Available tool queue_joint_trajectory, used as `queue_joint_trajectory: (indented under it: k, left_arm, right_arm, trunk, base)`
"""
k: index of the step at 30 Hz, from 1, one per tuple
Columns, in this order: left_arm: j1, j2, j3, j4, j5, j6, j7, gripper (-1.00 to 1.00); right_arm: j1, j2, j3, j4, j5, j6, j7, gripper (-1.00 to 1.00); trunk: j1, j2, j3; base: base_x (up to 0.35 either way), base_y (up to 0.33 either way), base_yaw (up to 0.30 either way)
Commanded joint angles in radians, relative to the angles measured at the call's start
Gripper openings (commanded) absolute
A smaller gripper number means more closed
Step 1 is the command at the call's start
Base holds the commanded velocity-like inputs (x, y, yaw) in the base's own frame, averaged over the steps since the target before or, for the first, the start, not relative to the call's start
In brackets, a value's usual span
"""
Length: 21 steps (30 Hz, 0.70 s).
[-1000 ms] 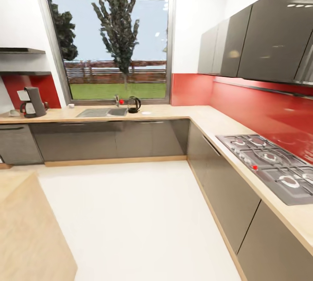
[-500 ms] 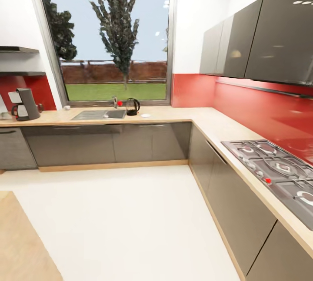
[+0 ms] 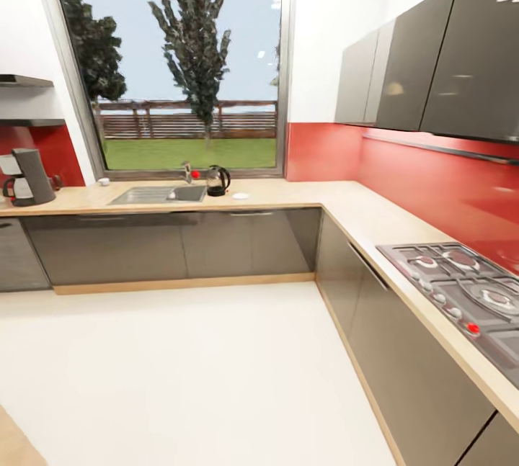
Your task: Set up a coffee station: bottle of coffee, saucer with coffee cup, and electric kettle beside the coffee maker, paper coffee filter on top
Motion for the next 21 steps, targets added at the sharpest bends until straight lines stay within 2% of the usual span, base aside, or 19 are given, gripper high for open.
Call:
queue_joint_trajectory:
  k: [1,11,20,21]
  left_arm:
    - [0.0,0.0,0.0,0.001,0.0,-0.003,0.001,1.0]
    - [0.0,0.003,0.0,0.001,0.0,-0.003,0.001,1.0]
    - [0.0,0.008,0.0,0.001,0.0,-0.003,0.001,1.0]
    - [0.0,0.014,0.002,0.001,0.001,-0.003,0.003,1.0]
  right_arm:
    - [0.0,0.0,-0.002,0.001,0.001,-0.003,0.001,1.0]
    - [0.0,0.0,-0.002,0.001,0.001,-0.003,0.001,1.0]
    - [0.0,0.0,-0.002,0.001,0.001,-0.003,0.001,1.0]
    - [0.0,0.0,-0.002,0.001,0.001,-0.003,0.0,1.0]
  trunk:
    - [0.001,0.0,0.0]
    - [0.001,0.0,0.0]
    - [0.001,0.0,0.0]
    - [0.001,0.0,0.0]
  base:
    - [0.338,0.0,0.0]
    - [0.338,-0.002,0.0]
    - [0.338,-0.075,0.0]
    - [0.338,-0.012,0.0]
